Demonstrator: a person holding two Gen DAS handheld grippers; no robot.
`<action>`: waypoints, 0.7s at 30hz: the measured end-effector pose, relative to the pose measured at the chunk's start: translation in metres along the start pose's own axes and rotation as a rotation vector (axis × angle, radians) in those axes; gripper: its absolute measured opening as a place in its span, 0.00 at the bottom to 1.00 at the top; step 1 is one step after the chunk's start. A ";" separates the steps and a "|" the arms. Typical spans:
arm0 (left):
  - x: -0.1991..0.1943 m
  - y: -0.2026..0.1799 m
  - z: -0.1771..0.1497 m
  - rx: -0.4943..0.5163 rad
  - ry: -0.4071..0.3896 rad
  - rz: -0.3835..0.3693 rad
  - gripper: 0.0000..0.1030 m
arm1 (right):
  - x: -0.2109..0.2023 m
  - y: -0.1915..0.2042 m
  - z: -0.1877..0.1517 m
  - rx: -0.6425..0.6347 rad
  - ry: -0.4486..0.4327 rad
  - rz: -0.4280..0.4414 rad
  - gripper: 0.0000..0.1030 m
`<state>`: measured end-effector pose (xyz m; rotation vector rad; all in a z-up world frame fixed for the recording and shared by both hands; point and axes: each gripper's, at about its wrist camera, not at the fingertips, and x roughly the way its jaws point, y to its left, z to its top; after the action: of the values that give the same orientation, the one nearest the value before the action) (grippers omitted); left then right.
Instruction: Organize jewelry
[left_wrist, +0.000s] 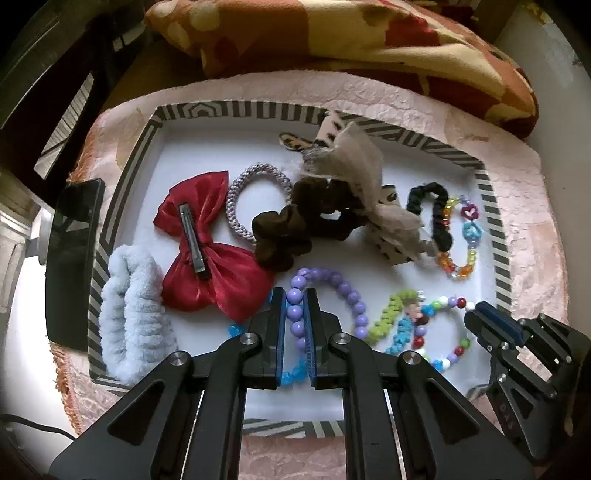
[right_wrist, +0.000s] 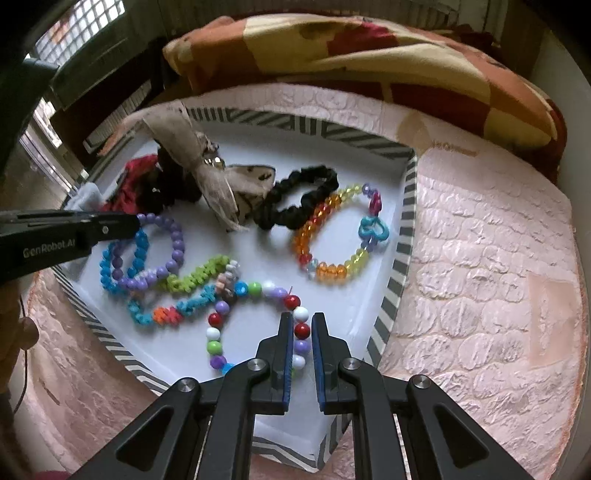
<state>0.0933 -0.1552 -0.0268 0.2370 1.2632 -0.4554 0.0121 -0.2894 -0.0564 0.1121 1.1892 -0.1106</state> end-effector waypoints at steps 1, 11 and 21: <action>0.002 0.000 0.000 -0.001 -0.001 0.011 0.08 | 0.001 0.000 0.000 0.001 0.002 0.002 0.08; 0.001 0.000 -0.004 -0.005 -0.022 0.053 0.15 | -0.019 -0.005 -0.004 0.063 -0.039 0.042 0.33; -0.032 0.003 -0.017 -0.022 -0.097 0.059 0.40 | -0.061 0.005 -0.003 0.170 -0.177 0.036 0.42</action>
<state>0.0730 -0.1390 -0.0016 0.2308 1.1630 -0.3974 -0.0128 -0.2827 -0.0010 0.2678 0.9999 -0.1862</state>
